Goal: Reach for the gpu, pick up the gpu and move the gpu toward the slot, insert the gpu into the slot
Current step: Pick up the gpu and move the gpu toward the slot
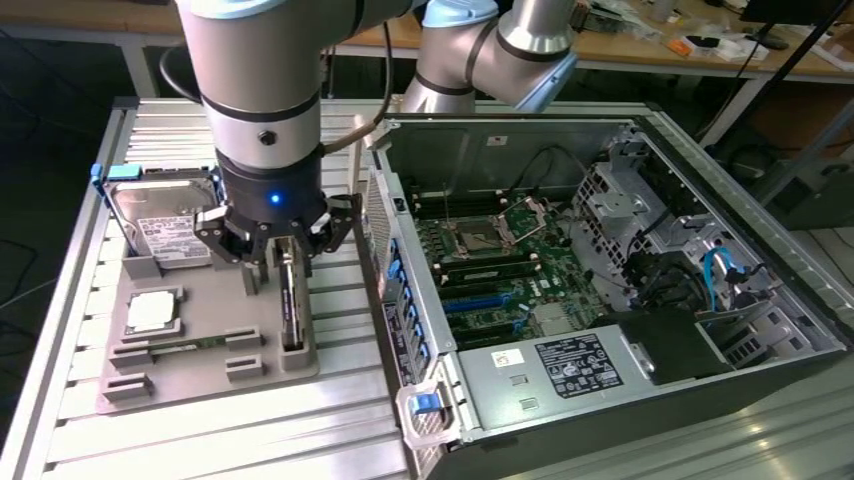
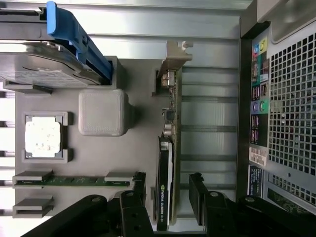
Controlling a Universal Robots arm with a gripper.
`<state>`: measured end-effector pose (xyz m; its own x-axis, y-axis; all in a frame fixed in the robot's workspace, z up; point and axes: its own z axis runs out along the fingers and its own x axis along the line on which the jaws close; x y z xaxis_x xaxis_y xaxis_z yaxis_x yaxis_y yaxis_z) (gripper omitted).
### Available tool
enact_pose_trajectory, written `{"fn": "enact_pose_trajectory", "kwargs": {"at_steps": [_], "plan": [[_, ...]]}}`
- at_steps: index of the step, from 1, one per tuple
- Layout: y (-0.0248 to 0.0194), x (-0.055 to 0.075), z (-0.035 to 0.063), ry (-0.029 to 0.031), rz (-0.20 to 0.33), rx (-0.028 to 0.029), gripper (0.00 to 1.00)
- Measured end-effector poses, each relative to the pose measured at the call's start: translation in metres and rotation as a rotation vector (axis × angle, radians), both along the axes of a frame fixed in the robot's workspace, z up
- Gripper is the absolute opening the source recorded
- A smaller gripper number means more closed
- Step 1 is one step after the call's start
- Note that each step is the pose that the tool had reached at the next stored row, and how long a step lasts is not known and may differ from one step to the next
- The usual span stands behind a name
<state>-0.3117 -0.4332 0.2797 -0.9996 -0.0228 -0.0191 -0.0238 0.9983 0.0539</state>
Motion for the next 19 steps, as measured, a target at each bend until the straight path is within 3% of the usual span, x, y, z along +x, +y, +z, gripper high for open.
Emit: {"fn": "enact_pose_trajectory", "kwargs": {"at_steps": [12, 19], "plan": [[-0.0021, 0.002, -0.0242, 0.0, 0.0, -0.0001, 0.48], [-0.0019, 0.002, -0.0291, 0.0007, 0.0, -0.0073, 0.48]]}}
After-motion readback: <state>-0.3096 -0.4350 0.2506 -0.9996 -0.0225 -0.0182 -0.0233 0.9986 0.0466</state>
